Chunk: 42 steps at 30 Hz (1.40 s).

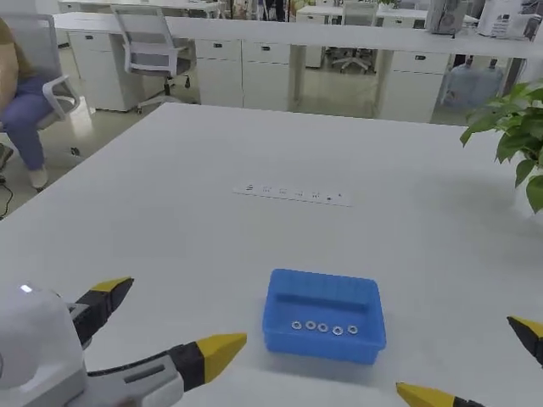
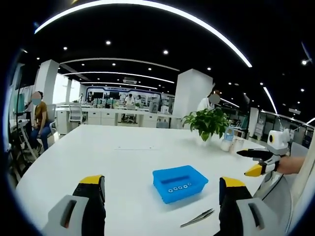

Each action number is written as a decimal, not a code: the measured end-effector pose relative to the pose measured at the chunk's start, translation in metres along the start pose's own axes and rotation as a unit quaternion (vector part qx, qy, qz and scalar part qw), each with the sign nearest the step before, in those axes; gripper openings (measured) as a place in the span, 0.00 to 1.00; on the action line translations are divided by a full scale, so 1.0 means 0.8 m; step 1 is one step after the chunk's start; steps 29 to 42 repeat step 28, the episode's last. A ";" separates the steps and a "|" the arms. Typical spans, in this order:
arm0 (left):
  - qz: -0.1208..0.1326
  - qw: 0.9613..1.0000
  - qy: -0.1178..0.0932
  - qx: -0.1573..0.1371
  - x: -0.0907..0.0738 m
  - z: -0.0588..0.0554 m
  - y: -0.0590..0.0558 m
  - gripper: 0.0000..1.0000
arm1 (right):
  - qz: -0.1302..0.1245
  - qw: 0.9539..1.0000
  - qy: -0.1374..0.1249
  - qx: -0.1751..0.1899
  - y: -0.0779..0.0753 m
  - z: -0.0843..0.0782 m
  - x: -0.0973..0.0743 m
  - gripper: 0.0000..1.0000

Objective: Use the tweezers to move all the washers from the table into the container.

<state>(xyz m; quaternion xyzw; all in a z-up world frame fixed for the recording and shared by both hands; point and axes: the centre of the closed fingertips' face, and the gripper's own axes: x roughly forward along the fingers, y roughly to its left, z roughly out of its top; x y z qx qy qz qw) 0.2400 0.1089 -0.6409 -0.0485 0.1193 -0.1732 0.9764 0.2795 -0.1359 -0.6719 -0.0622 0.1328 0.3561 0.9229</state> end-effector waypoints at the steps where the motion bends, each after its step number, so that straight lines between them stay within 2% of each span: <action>1: 0.000 1.000 0.001 0.004 0.000 0.001 0.000 0.99 | -0.003 1.000 -0.004 0.004 -0.002 0.002 0.000 0.99; 4: 0.001 1.000 -0.001 0.012 0.000 0.005 -0.001 0.99 | -0.010 1.000 -0.014 0.011 -0.007 0.008 -0.002 0.99; 9: -0.006 1.000 -0.009 0.004 0.002 0.010 -0.001 0.99 | -0.015 1.000 -0.021 0.018 -0.013 0.010 -0.003 0.99; 16: -0.014 1.000 0.001 -0.002 0.007 0.004 -0.002 0.99 | -0.025 0.999 -0.025 0.028 -0.017 0.009 -0.003 0.99; 22: -0.027 1.000 0.010 -0.002 0.012 -0.004 -0.006 0.99 | -0.028 0.999 -0.021 0.033 -0.016 0.006 -0.002 0.99; 26: -0.027 0.999 0.016 0.001 0.012 -0.008 -0.004 0.99 | -0.030 0.999 -0.019 0.034 -0.015 0.004 -0.001 0.99; 42: -0.027 1.000 0.014 -0.003 0.012 -0.008 -0.004 0.99 | -0.029 0.999 -0.016 0.032 -0.016 0.001 0.000 0.99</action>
